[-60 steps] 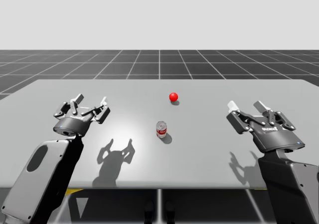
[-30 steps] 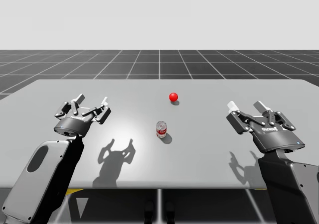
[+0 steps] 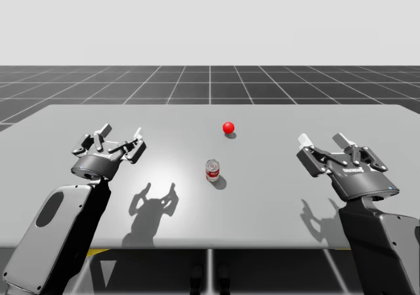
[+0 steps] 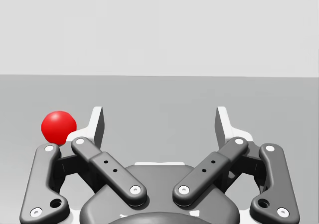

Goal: Watch the red light. When it turns green, pick up the object.

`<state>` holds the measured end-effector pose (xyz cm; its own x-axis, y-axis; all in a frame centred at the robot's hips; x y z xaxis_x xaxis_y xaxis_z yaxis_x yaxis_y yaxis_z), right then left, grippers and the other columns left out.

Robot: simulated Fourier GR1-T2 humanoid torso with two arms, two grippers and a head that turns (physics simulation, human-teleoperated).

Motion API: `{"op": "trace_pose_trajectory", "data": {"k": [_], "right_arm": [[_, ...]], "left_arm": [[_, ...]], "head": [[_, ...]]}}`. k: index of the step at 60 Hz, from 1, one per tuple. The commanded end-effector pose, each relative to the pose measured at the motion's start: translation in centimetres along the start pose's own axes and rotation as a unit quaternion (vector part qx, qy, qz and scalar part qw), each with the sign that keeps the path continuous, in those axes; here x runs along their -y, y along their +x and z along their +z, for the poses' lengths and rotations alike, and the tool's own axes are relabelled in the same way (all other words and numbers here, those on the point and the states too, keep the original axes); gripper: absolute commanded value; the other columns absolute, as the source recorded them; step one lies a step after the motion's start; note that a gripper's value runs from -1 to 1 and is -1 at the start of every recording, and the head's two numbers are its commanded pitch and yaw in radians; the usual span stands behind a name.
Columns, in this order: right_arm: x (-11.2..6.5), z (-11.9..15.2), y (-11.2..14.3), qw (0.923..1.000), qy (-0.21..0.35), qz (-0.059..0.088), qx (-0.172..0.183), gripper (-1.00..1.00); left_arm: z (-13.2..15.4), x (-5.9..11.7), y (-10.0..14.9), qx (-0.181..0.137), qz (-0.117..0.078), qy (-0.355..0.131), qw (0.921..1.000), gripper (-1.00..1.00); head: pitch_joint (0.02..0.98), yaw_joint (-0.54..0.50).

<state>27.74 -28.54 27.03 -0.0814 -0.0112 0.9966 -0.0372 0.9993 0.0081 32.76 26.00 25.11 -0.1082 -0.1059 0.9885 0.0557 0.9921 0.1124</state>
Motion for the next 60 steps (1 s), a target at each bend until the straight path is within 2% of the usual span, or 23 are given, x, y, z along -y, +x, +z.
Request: {"op": "trace_pose_trajectory", "data": {"k": [1, 8, 60], "right_arm": [[-0.1, 0.0, -0.04, 1.0, 0.003, 0.007, -0.001, -1.0], [-0.15, 0.0, -0.09, 0.9999, 0.003, 0.01, -0.001, -1.0], [-0.11, 0.03, 0.04, 1.0, 0.002, 0.003, 0.0, -1.0]], "left_arm": [[-0.01, -0.01, 0.0, 0.0, 0.0, 0.0, 1.0, -1.0], [-0.01, -0.01, 0.0, 0.0, 0.0, 0.0, 1.0, -1.0], [-0.01, -0.01, 0.0, 0.0, 0.0, 0.0, 1.0, -1.0]], "head": [[0.583, -0.12], [0.583, -0.12], [0.582, -0.12]]}}
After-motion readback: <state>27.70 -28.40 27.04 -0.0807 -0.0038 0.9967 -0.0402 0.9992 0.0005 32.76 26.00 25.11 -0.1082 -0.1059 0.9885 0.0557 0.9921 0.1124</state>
